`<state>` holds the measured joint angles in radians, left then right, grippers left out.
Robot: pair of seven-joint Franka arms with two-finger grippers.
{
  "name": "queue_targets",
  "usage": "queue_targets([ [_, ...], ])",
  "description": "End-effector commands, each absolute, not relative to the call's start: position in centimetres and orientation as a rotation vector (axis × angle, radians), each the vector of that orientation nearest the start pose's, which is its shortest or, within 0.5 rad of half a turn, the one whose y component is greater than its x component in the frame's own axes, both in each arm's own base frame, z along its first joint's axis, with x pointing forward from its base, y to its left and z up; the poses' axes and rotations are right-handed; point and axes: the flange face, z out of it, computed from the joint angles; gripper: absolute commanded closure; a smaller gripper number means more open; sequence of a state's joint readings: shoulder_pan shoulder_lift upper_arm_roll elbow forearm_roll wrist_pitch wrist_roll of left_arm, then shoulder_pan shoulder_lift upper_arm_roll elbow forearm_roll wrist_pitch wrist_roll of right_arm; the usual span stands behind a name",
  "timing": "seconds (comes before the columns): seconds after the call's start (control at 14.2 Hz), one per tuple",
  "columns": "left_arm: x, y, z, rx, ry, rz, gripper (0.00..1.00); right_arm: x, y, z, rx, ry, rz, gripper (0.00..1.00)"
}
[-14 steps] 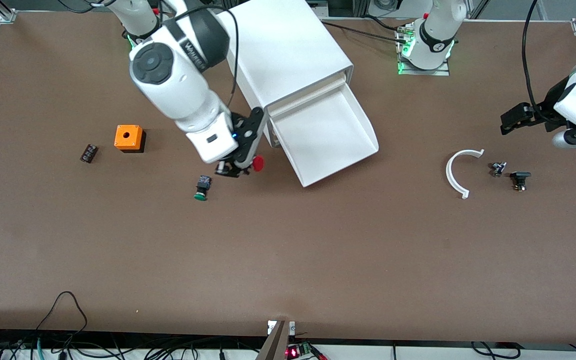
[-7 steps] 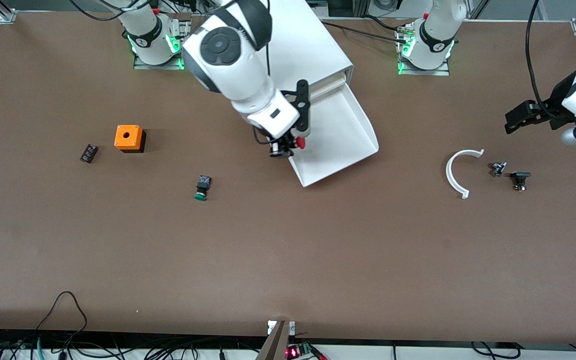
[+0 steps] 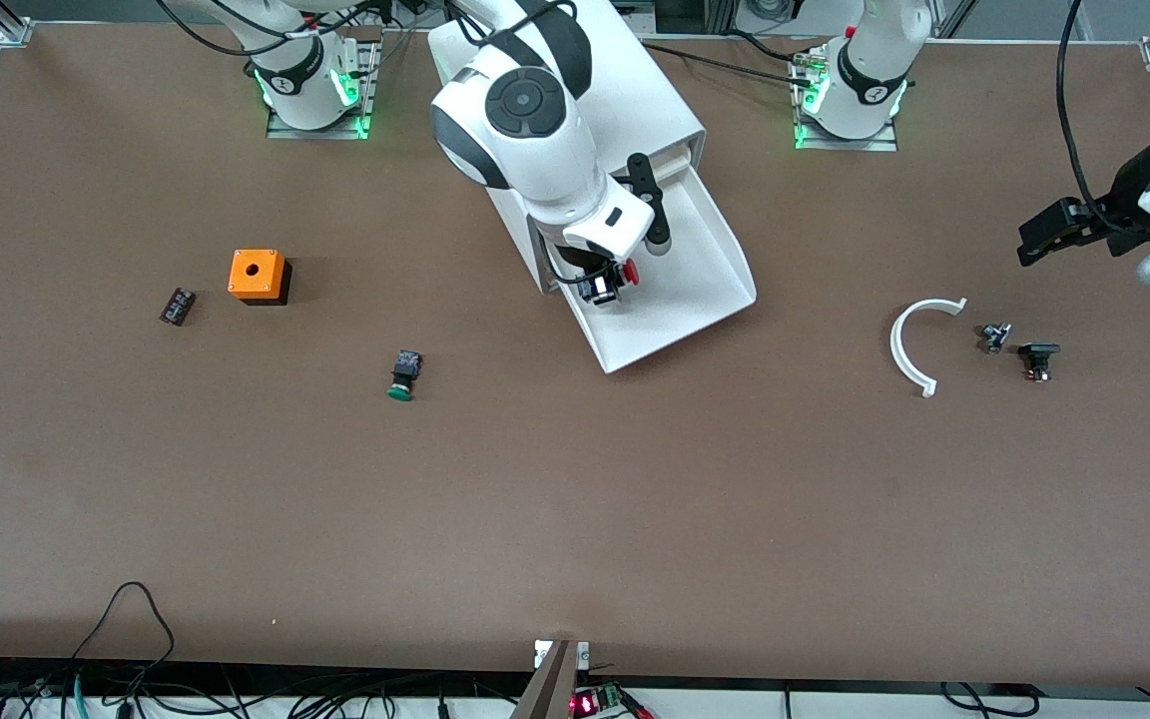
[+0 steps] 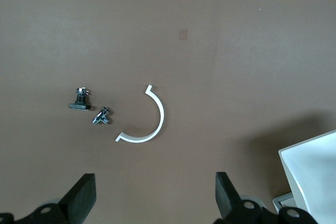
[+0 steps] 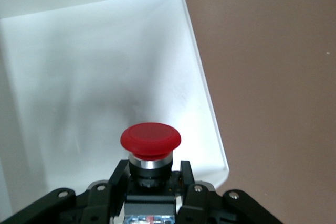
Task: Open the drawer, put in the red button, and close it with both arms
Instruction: 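Carry the red button with the right gripper over the open drawer, then lower the red button into the drawer and open the right gripper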
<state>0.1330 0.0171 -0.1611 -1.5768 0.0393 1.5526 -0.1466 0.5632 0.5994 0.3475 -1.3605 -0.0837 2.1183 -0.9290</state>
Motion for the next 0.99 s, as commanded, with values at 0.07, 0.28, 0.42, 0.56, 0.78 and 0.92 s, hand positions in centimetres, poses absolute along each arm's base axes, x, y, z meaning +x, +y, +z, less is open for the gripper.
queue_targets([
  [0.07, 55.3, -0.9, 61.9, -3.104, -0.191, 0.056, 0.00, 47.1, 57.8, 38.3, 1.884, 2.570, 0.252, 0.75],
  [0.28, 55.3, -0.8, 62.0, -3.105, -0.203, 0.058, 0.00, 46.0, 58.9, 35.6, 1.853, 2.584, 0.190, 0.75],
  [0.42, 55.2, -0.4, 62.1, -3.129, -0.226, 0.062, 0.00, 45.9, 58.9, 33.8, 1.849, 2.580, 0.147, 0.75],
  [0.56, 55.1, 1.1, 62.1, -3.158, -0.281, 0.066, 0.00, 45.4, 59.3, 32.8, 1.841, 2.590, 0.125, 0.75],
  [0.78, 54.9, 1.3, 62.3, -3.159, -0.288, 0.062, 0.00, 44.4, 60.0, 32.3, 1.856, 2.588, 0.114, 0.68],
  [0.92, 54.9, 1.2, 62.3, -3.156, -0.288, 0.061, 0.00, 44.3, 60.0, 32.4, 1.984, 2.499, 0.112, 0.00],
])
